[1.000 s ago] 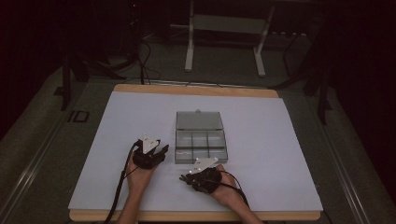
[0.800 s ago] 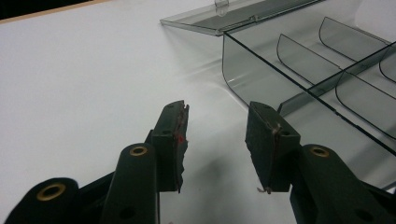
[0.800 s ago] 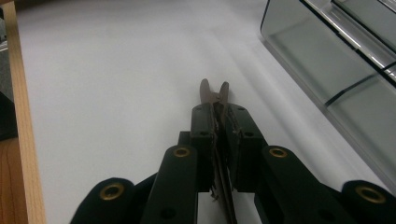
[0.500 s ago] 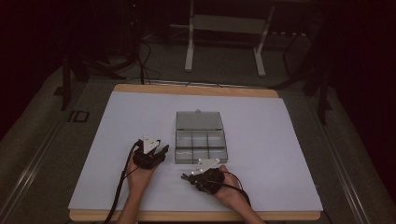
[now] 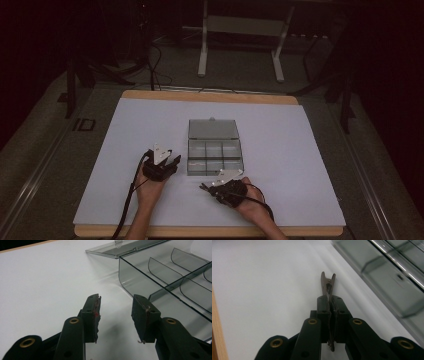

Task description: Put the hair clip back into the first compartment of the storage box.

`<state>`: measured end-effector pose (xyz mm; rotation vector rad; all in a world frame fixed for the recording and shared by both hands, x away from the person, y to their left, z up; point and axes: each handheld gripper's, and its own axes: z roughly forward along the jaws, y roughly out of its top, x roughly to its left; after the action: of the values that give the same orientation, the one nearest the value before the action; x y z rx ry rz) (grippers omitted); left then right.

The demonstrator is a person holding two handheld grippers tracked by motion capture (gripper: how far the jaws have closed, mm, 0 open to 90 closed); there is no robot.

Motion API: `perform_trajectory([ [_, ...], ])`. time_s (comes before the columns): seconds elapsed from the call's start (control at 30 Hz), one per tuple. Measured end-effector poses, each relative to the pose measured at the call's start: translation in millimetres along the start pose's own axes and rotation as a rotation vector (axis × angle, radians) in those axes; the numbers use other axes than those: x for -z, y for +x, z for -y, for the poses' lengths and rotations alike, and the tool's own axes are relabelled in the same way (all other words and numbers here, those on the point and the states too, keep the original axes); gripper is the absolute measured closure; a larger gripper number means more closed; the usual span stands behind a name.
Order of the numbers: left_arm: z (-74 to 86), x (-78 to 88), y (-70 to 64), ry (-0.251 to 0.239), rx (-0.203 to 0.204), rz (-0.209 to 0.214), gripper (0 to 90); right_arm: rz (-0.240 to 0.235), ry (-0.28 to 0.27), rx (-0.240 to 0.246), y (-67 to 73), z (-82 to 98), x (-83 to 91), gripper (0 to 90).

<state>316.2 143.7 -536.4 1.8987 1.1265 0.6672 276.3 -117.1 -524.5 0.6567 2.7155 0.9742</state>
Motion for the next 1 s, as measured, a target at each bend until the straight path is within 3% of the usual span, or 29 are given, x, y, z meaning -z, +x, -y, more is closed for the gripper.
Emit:
perform_trajectory([
  [1.0,-0.2,-0.7,-1.0,0.005,-0.005,-0.004,58.1,0.162,0.026,-0.180,-53.9,68.9,60.0,86.2],
])
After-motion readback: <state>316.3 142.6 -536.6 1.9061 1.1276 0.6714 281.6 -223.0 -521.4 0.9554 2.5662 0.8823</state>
